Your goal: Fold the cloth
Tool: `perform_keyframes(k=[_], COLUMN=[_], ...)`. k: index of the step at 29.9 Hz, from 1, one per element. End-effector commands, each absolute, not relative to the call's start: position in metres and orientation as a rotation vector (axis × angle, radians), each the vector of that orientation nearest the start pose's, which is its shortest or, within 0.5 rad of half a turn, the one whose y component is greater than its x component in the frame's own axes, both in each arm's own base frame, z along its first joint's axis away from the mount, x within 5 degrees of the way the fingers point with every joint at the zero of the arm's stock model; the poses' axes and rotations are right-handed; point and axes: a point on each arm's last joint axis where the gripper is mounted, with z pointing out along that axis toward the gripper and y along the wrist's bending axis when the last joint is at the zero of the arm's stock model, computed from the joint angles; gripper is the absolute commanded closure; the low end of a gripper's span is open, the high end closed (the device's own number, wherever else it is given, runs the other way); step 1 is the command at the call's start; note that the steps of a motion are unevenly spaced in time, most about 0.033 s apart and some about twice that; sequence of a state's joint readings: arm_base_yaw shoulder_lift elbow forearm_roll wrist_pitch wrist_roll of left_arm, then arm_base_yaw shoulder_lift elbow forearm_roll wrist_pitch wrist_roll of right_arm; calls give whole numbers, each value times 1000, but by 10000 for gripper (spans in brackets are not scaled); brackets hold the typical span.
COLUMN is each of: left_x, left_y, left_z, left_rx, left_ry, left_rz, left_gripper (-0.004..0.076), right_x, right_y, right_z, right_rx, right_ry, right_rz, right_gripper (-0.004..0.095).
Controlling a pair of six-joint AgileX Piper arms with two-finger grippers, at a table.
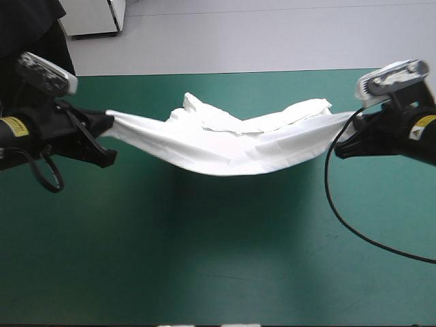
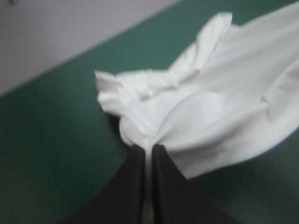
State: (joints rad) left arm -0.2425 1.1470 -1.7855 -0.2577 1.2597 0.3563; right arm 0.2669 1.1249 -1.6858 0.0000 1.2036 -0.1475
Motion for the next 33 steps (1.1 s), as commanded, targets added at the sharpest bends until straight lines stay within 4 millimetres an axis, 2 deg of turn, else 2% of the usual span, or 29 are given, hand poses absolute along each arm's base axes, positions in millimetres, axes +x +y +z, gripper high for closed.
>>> perform_keyframes(k=[1, 7, 11, 16, 20, 23, 26, 29, 33], left_x=[128, 88, 63, 31, 17, 16, 33, 60, 115], left_y=[-58, -50, -42, -35, -32, -31, -31, -33, -42], left_z=[590, 646, 667, 684, 689, 690, 691, 695, 694], left_rx=[634, 599, 564, 533, 527, 521, 489, 447, 402], left_ry=[1673, 1310, 1158, 1021, 968, 962, 981, 967, 967], left_rz=[-235, -190, -156, -146, -160, -151, -101, -66, -29], left_gripper=[746, 746, 746, 746, 746, 746, 746, 746, 746], right_x=[141, 96, 59, 20, 13, 19, 36, 70, 130], right_y=[37, 26, 17, 12, 16, 18, 21, 26, 35], right_z=[574, 640, 674, 696, 698, 698, 699, 698, 694], right_rx=[-372, -317, -282, -270, -320, -327, -312, -291, -266], right_ry=[1804, 1424, 1171, 953, 923, 926, 930, 963, 989], right_rz=[68, 77, 75, 125, 179, 180, 151, 112, -13], right_gripper=[922, 922, 922, 922, 922, 922, 923, 923, 923])
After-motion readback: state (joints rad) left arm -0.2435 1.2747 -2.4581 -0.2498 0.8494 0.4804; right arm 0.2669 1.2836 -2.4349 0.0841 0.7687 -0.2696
